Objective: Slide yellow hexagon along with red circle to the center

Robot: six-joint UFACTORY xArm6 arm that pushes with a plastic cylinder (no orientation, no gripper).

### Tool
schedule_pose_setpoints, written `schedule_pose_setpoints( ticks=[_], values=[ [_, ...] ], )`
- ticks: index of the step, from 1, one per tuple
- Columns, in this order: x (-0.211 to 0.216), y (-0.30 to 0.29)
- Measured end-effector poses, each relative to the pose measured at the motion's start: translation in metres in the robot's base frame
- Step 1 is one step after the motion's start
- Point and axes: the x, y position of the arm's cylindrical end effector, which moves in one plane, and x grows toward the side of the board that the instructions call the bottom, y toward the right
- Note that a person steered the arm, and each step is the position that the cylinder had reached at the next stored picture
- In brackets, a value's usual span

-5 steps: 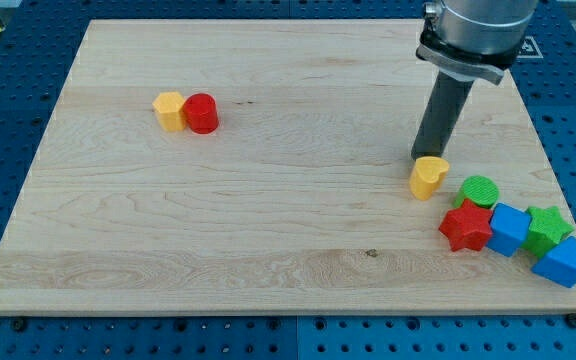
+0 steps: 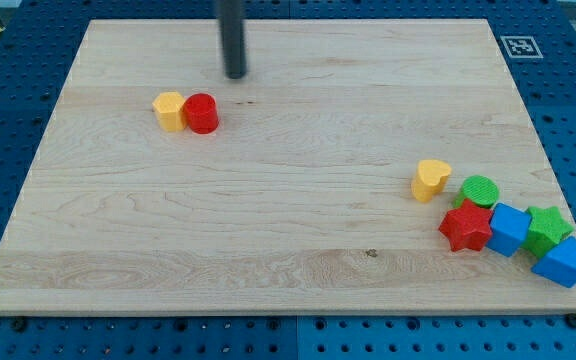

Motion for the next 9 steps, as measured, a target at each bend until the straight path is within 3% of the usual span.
schedule_pose_setpoints(
  ticks=[1, 2, 3, 4, 7, 9],
  values=[
    [0.0, -0.076],
    [0.03, -0.121],
    [0.064, -0.116],
    [0.064, -0.115],
    [0.102, 0.015],
    [0.102, 0.093]
  ],
)
